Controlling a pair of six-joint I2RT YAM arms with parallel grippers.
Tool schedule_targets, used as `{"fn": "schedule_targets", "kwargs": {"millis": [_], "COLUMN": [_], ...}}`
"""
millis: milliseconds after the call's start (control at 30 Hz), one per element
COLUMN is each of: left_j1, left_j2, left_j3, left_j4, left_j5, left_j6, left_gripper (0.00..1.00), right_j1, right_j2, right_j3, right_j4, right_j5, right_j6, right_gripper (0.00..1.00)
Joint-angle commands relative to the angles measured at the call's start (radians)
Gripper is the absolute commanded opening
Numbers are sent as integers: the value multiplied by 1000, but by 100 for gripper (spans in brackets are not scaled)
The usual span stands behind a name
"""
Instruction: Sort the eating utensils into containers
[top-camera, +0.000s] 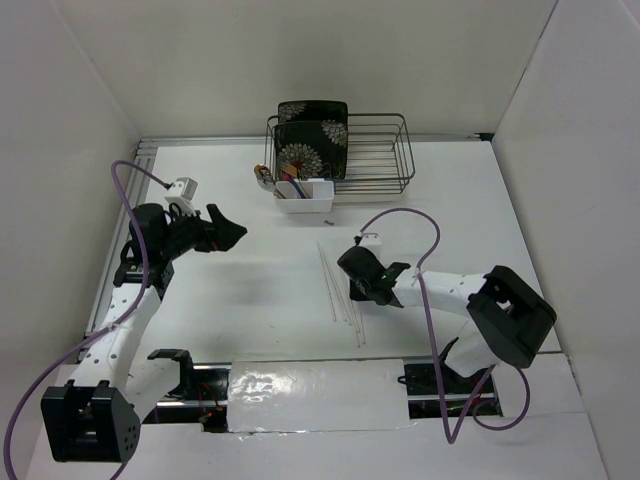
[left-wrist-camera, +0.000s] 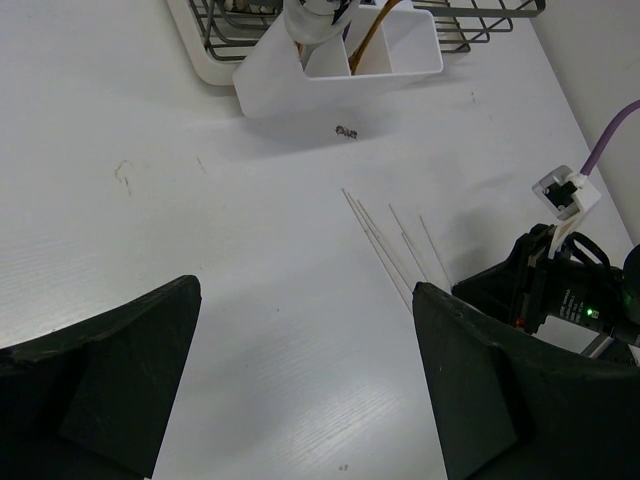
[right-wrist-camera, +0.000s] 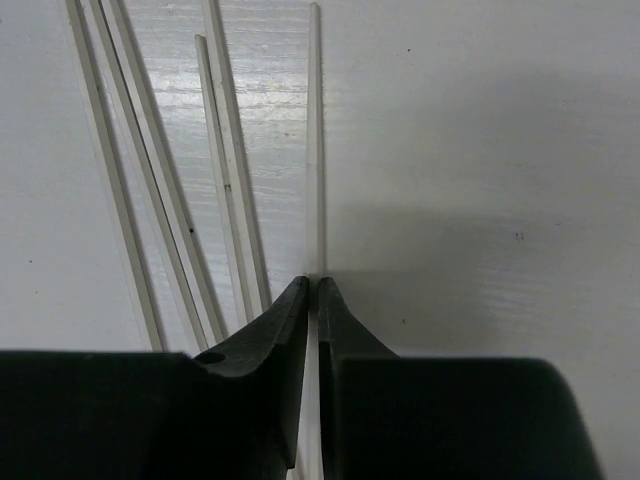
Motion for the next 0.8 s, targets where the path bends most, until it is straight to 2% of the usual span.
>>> {"fn": "schedule_targets", "kwargs": {"millis": [0, 100, 300, 400, 500, 567, 633, 700, 767], "left_j1": [-2, -2, -2, -2, -8, -12, -64, -77, -150], "left_j2": [-17, -14, -9, 0, 11, 23, 31, 45, 68], "left_j3": [-8, -7, -2, -4, 10, 4, -13, -40, -47], "left_j4": [13, 14, 11, 23, 17, 40, 40, 149, 228], "left_j5": [18, 23, 55, 119, 170, 205, 204, 244, 241], "left_j6": [13, 14, 14, 8, -30, -82, -174, -236, -306], "left_gripper": [100, 100, 100, 100, 99, 97, 97, 96, 96], "right_j1": [17, 15, 17, 9, -6, -12, -20, -32, -31], "right_j2": [58, 78, -2, -132, -197, -249, -296, -318, -324], "right_j3": [-82, -67, 34, 102, 149, 162, 171, 171, 180], "right_j4": [-133, -143, -185, -196, -160, -111, -50, -4, 39], "right_j5": [-92, -92, -56, -46, -74, -126, -199, -256, -312], "right_j6": [43, 38, 17, -25, -83, -130, -164, -204, -207], "right_gripper": [12, 0, 0, 0, 0, 0, 0, 0, 0]}}
